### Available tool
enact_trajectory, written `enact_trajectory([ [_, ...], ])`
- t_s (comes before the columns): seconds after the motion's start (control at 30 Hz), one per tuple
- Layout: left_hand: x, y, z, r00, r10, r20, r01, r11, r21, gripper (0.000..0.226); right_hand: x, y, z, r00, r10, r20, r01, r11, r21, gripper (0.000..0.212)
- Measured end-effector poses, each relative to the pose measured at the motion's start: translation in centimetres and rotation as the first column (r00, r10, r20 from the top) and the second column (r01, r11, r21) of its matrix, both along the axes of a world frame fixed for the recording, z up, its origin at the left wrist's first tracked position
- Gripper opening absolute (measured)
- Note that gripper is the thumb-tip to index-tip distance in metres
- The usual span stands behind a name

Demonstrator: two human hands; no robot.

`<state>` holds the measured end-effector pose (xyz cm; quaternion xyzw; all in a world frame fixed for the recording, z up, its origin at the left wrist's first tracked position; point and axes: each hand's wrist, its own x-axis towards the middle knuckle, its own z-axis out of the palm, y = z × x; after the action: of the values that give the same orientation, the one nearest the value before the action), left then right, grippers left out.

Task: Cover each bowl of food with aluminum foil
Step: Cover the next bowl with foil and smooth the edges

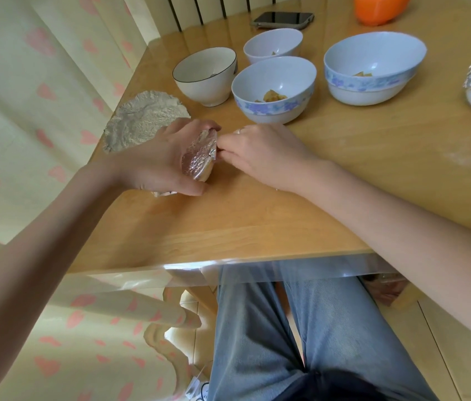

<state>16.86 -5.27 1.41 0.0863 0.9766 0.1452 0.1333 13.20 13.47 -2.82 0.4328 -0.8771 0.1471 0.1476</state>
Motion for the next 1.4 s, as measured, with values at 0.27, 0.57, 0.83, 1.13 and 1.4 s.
enact_trajectory([
  [0.27, -0.4, 4.0, 0.4, 0.982, 0.164, 0.097, -0.108, 0.899, -0.424, 0.147, 2.1, 2.7, -0.7, 0.961, -0.155, 0.23, 0.2, 0.962, -0.185, 0.016],
  [0.57, -0.6, -0.2, 2.2, 0.968, -0.172, 0.184, 0.234, 0.884, -0.405, 0.148, 5.5, 0.4, -0.6, 0.93, -0.198, 0.311, 0.269, 0.941, -0.205, 0.027],
  [0.83, -0.5, 0.8, 1.1, 0.982, -0.178, 0.055, 0.186, 0.948, -0.257, 0.12, 5.4, -1.2, -0.2, 0.87, -0.333, 0.365, 0.413, 0.895, -0.17, 0.035],
  [1.13, 3.1, 0.6, 1.5, 1.0, 0.0, 0.012, 0.002, 0.989, -0.147, 0.128, 5.0, 3.3, 0.2, 0.809, -0.215, 0.548, 0.427, 0.855, -0.295, 0.021],
  [1.4, 5.5, 1.7, -5.5, 0.575, 0.816, -0.057, -0.226, 0.225, 0.948, 0.055, 1.5, -4.4, 0.4, 0.672, 0.086, 0.736, 0.553, 0.603, -0.575, 0.028],
])
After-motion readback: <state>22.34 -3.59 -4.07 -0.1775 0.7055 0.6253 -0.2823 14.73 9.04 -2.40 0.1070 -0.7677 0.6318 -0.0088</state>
